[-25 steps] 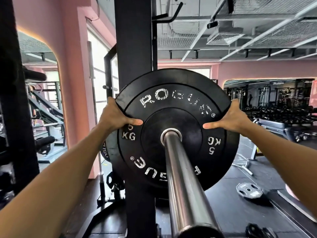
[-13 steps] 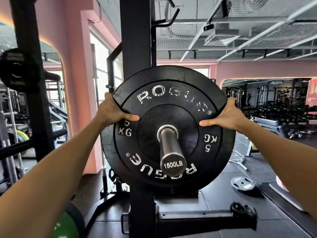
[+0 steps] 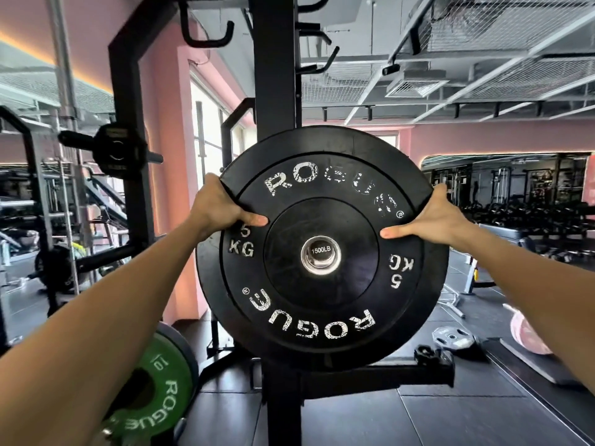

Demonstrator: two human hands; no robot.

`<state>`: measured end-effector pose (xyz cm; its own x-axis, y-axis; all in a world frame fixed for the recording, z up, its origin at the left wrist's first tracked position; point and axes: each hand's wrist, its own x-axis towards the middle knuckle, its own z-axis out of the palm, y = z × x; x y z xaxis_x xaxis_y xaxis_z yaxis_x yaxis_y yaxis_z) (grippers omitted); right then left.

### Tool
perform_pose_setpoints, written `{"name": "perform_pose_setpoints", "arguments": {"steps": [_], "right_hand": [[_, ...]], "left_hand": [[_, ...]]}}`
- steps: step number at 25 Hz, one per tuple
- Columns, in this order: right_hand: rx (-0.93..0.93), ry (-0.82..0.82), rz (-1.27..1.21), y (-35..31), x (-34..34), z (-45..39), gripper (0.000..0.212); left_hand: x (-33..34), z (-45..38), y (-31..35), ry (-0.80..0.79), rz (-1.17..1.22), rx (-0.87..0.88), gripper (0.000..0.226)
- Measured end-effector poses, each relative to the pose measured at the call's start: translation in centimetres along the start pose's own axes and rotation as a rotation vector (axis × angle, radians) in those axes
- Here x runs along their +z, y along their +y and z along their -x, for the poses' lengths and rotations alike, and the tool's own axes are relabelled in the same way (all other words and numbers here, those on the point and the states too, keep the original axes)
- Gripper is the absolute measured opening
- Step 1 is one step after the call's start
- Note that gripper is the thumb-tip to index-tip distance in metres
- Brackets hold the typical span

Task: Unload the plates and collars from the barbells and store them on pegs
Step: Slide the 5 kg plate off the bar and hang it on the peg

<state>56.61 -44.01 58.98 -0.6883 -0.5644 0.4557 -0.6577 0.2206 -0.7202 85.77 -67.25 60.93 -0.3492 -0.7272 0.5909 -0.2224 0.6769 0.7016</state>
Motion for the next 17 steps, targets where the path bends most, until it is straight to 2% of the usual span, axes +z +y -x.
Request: {"name": "perform_pose_setpoints", "arguments": {"steps": [2, 5, 8, 12, 17], "right_hand": [[-0.013, -0.013, 0.008, -1.1, -0.5, 1.9, 0.116], [-0.053, -0.033, 0.008, -3.9, -0.9, 4.1, 0.121], [-0.099, -0.079, 0.008, -7.6, -0.4, 5.5, 0.12], [-0.142, -0.096, 0.002, -12.4, 1.8, 7.1, 0.121], [-0.141, -0.126, 0.002, -17.3, 6.8, 9.7, 0.131]], "left_hand": [[-2.1, 1.5, 0.4, -0.038, 0.011, 0.012, 0.075], [-5.8, 3.4, 1.0, 0.002, -0.013, 0.003, 0.087], [-10.1, 4.5, 0.9, 0.034, 0.011, -0.024, 0.071], [-16.4, 3.7, -2.2, 0.119, -0.054, -0.028, 0.109], [-23.2, 3.9, -5.6, 0.119, -0.072, -0.023, 0.108]]}}
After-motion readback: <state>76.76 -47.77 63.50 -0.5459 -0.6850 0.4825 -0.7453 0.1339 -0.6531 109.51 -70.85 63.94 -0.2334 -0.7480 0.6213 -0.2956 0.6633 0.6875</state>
